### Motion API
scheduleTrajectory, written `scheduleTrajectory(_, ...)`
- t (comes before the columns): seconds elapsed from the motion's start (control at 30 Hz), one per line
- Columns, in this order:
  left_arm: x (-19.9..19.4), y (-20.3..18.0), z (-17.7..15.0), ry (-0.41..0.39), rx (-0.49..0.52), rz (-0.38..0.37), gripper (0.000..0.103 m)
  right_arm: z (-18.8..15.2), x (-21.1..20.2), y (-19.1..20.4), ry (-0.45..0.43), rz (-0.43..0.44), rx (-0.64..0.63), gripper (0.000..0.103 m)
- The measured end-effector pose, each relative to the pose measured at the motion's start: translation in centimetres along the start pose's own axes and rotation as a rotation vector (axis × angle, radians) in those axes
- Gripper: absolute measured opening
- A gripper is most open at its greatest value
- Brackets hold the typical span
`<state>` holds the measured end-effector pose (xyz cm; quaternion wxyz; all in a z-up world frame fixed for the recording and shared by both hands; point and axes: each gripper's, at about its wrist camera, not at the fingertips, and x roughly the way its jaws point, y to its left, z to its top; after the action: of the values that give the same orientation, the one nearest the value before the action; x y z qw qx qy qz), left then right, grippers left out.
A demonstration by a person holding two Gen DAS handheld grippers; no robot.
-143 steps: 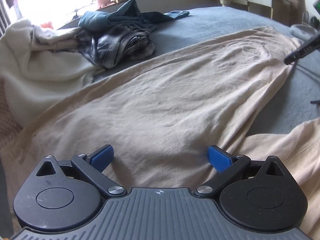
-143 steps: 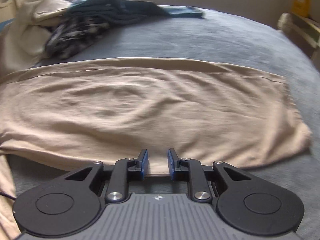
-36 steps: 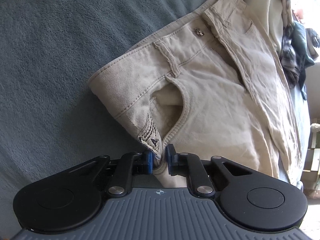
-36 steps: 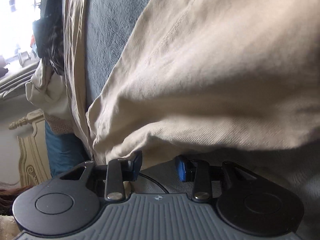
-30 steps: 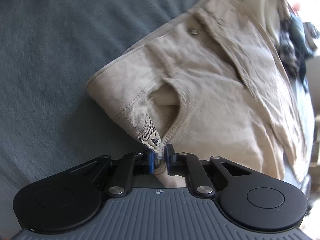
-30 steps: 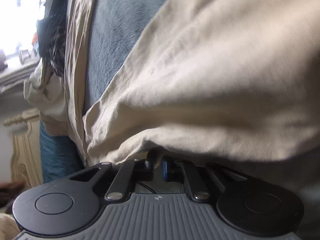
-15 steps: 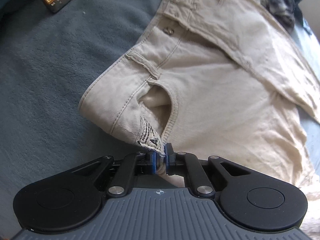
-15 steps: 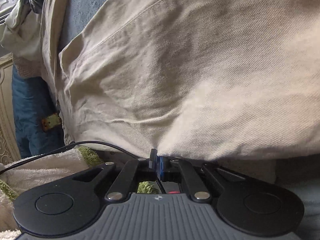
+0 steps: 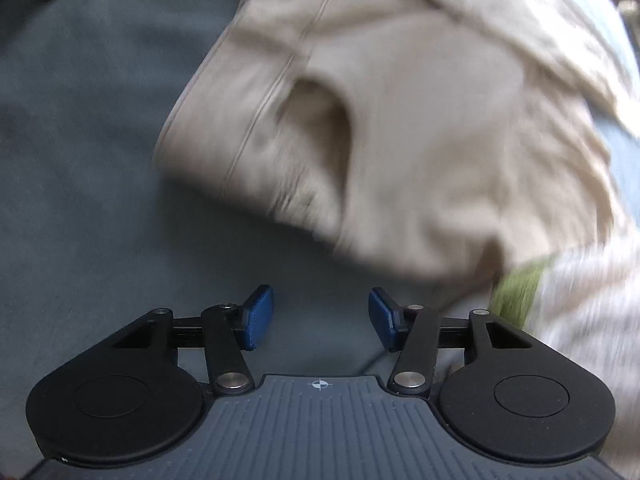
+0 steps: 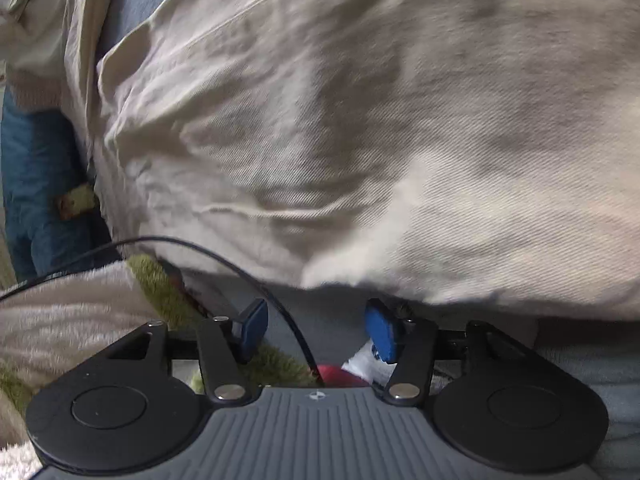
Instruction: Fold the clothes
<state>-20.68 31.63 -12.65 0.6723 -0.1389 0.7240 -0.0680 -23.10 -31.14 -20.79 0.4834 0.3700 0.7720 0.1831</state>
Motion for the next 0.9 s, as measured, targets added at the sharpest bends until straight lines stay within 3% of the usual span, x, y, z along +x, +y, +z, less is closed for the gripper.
scheduleTrajectory(0.1,-2.0,1.1,0.9,0.001,0.004,-0.030,0.052,0.0,-2.1,0.5,-0.015,-0.008,-0.084,0.058)
scheduleTrajectory(0.2,-4.6,-0.2,4.2,-0.098,0.080,-0.076,0.052,-0.2,-4.9,0.7,-0.064,0.010,-0.126,0.058)
scheduleTrajectory(0.33,-6.5,-4.7,9.2,-0.229,0.227,-0.134,0.053,-1.7,-8.7,0.7,-0.197,0.042,-0.140,0.058)
scheduleTrajectory(0.43,-5.5,-9.7,12.7,-0.277,0.340,-0.215,0.053,-4.2,-13.0,-0.8,-0.361,0.037,-0.115,0.058)
scheduleTrajectory(0.6,-1.2,-18.6,15.8,-0.256,0.571,-0.343,0.053,-8.1,-21.1,-4.5,-0.734,0.022,-0.034,0.058)
scheduleTrajectory(0.67,0.2,-21.8,15.5,-0.244,0.663,-0.377,0.053,-8.7,-23.8,-6.0,-0.910,-0.044,0.025,0.058)
scheduleTrajectory(0.77,2.2,-26.0,14.6,-0.256,0.775,-0.408,0.053,-8.5,-25.7,-7.4,-1.082,-0.180,0.106,0.058)
scheduleTrajectory(0.9,5.5,-31.0,13.1,-0.279,0.918,-0.377,0.053,-5.9,-25.4,-9.5,-1.114,-0.391,0.192,0.058)
